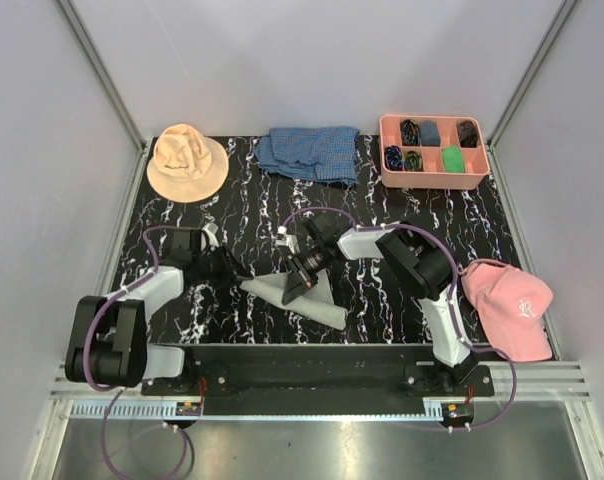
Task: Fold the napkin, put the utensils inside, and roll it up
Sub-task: Roll the napkin with the utensil
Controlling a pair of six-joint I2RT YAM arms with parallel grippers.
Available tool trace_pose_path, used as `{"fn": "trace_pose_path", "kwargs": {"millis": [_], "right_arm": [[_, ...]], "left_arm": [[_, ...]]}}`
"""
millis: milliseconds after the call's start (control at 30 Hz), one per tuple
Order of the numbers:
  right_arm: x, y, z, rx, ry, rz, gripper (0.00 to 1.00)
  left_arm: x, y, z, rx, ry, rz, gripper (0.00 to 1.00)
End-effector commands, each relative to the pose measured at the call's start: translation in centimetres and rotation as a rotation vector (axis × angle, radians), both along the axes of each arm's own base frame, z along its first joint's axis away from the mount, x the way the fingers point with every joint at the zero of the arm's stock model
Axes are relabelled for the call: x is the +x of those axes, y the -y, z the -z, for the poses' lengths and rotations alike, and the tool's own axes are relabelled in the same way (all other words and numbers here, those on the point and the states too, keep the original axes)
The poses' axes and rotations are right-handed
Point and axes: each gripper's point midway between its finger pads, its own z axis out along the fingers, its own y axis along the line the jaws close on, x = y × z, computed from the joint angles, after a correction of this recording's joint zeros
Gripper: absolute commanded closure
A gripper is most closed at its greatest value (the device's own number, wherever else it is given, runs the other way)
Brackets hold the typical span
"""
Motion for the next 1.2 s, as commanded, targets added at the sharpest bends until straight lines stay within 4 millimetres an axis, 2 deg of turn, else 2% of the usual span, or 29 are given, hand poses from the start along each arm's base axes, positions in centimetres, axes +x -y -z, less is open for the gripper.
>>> {"fn": "trace_pose_path", "kwargs": {"millis": [0,33,100,133,167,233,267,333,367,400,433,567,600,633,700,733,967,1167], "right_arm": [[1.2,-0.2,0.4,-0.021,0.034,0.030,0.82],[1.4,-0.2,0.3,-0.030,0.038,0.043,0.75],[1.7,-0.4,-0.8,-0.029,0.069,0.057,0.65],[2.1,-0.2,-1.0,-0.048,0.086,0.076,0.55],[2.5,-0.3,-2.1,-0.041,0.116,0.087,0.50],[3.1,-0.1,-2.9,-0.068,0.158,0.114,0.45],[3.5,-0.1,-4.2,-0.058,0.197,0.129,0.40],[4.3,0.4,-5.1,-0.085,0.256,0.166,0.38],[4.6,0.6,-6.6,-0.075,0.298,0.184,0.36],[5.0,0.8,-6.8,-0.095,0.344,0.207,0.36],[5.2,1.0,-8.2,-0.090,0.399,0.226,0.35],[4.4,1.7,-8.0,-0.187,0.607,0.229,0.33],[4.7,2.0,-7.7,-0.227,0.661,0.244,0.33],[3.4,1.5,-7.4,-0.237,0.680,0.221,0.33],[3.4,1.7,-6.7,-0.285,0.775,0.201,0.32],[2.3,1.1,-6.4,-0.289,0.800,0.171,0.32],[0.4,0.2,-3.3,-0.370,0.840,0.087,0.33],[-0.3,0.5,-1.3,-0.436,0.863,0.055,0.33]], "left_arm": [[0.4,0.9,-0.3,-0.047,0.024,0.030,0.77],[0.3,0.9,-0.1,-0.049,0.013,0.030,0.88],[0.2,0.9,0.2,-0.050,0.003,0.031,0.97],[0.2,0.9,0.4,-0.047,-0.005,0.029,1.00],[0.2,0.9,0.5,-0.048,-0.010,0.029,1.00],[0.2,0.9,0.7,-0.050,-0.023,0.027,1.00],[0.2,1.0,0.8,-0.050,-0.028,0.027,1.00],[0.2,1.0,1.0,-0.053,-0.043,0.028,1.00],[0.1,1.0,1.1,-0.054,-0.047,0.029,1.00],[0.2,1.0,1.2,-0.055,-0.052,0.030,1.00],[0.2,1.1,1.2,-0.056,-0.055,0.030,1.00],[0.2,1.1,1.3,-0.055,-0.064,0.030,1.00],[0.2,1.0,1.4,-0.052,-0.069,0.029,1.00],[0.4,1.0,1.3,-0.052,-0.067,0.029,1.00],[0.4,1.1,1.4,-0.052,-0.071,0.030,1.00],[0.5,1.1,1.3,-0.051,-0.071,0.030,1.00],[0.6,1.1,1.3,-0.050,-0.075,0.031,1.00],[0.9,1.1,1.2,-0.048,-0.075,0.031,1.00]]}}
